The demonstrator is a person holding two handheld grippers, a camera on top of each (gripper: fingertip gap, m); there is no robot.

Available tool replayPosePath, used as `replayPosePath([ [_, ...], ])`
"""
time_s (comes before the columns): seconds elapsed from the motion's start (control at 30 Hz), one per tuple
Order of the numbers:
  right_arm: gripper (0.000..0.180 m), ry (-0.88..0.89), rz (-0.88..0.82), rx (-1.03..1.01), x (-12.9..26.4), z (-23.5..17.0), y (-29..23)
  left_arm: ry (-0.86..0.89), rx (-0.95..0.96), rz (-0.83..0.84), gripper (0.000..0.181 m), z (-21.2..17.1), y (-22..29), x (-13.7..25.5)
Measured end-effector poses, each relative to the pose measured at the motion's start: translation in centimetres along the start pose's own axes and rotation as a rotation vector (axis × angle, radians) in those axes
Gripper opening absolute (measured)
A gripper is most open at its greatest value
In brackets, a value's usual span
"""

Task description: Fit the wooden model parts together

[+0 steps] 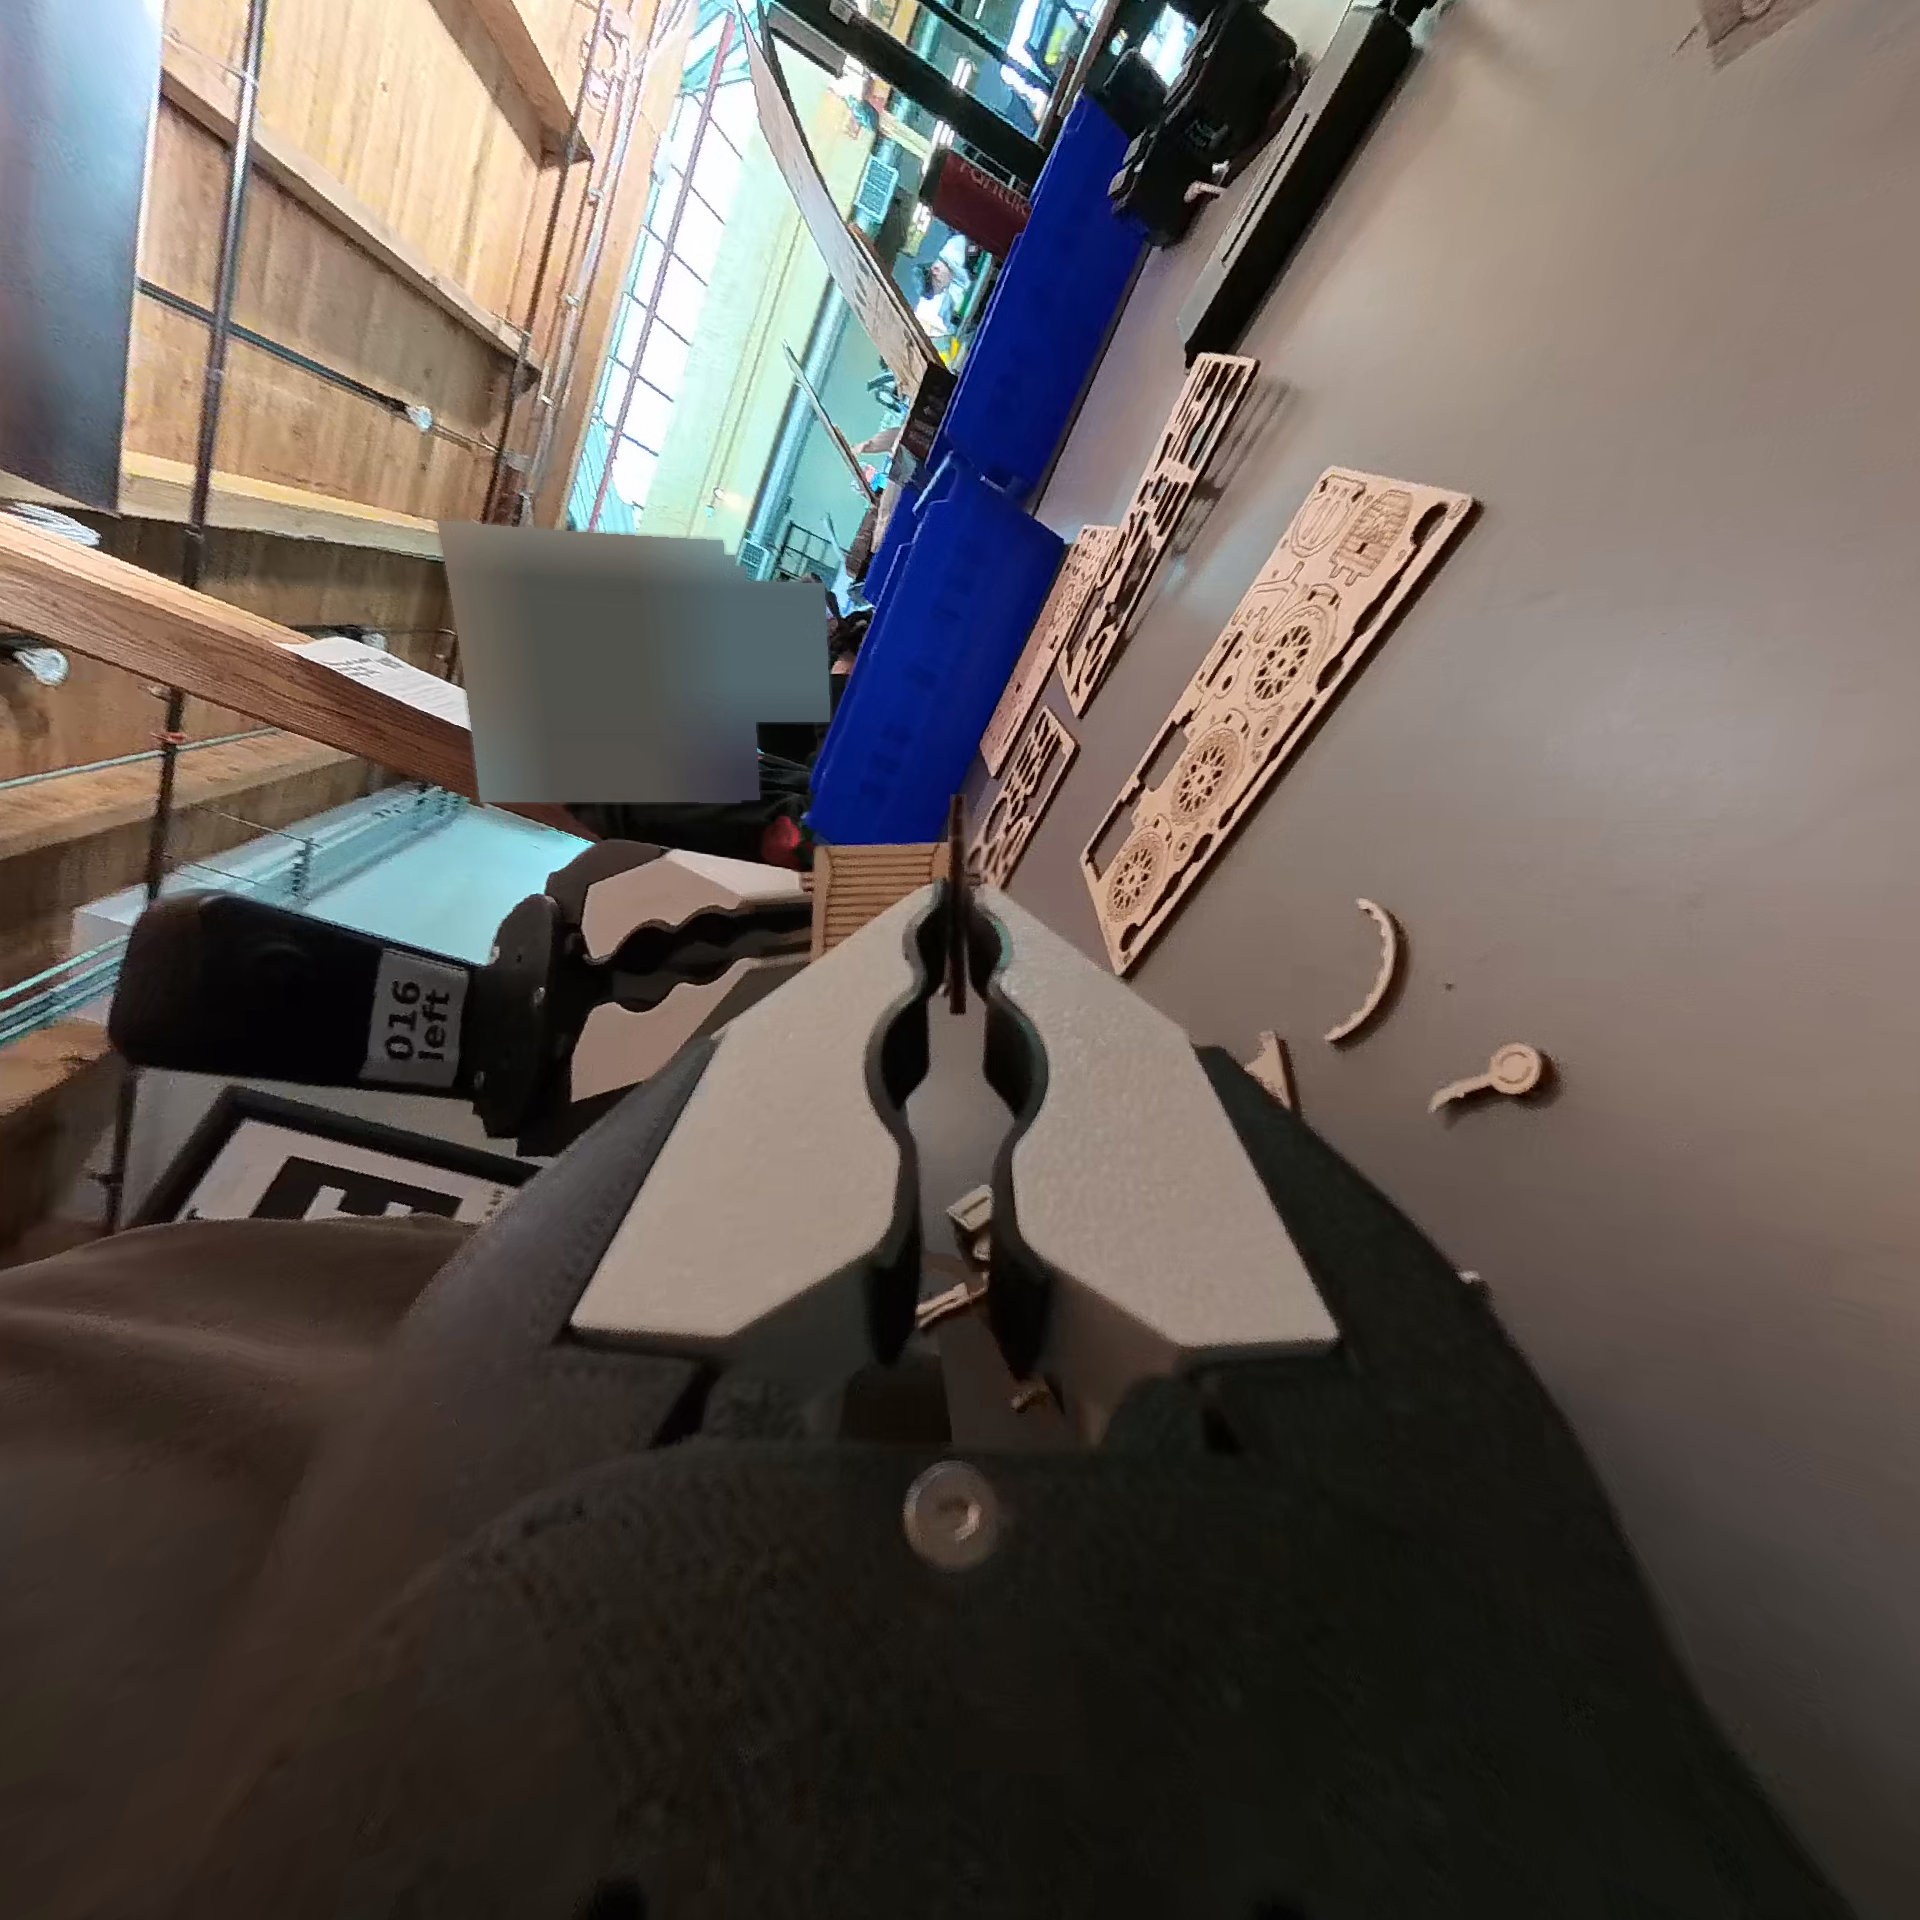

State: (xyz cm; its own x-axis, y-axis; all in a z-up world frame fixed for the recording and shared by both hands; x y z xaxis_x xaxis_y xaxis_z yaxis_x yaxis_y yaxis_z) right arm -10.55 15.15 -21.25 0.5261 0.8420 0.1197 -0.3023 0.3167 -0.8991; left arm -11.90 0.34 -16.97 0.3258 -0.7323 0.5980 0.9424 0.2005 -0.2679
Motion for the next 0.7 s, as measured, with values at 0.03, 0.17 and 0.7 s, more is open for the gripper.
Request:
replayPosePath([
  [0.03, 0.002, 0.003, 0.012, -0.009, 0.0, 0.0, 0.1, 0.018, 0.016, -0.006, 0.004, 0.0, -0.1, 0.1],
  [0.17, 0.002, 0.025, 0.041, -0.013, 0.3, 0.2, 0.3, 0.125, 0.125, -0.029, 0.004, -1.0, -1.2, -0.1],
  [0.7, 0.001, 0.261, -0.231, 0.197, 3.6, 1.4, 2.9, 0.149, 0.257, -0.052, 0.004, -5.7, -3.4, -3.1],
])
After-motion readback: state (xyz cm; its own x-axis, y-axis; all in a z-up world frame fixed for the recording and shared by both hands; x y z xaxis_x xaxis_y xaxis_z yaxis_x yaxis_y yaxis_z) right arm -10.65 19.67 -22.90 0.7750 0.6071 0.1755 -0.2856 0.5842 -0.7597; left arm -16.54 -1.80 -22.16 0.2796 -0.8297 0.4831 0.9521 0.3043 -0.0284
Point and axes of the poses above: each gripper's, where its closed fingertips meet, x back along the fingers, z out of its top, y = z × x across the jaws, the point moved 8 cm from there along x, back along the fingers, and after that the axes turned 10 degrees about -y, right-handed, at the moved point
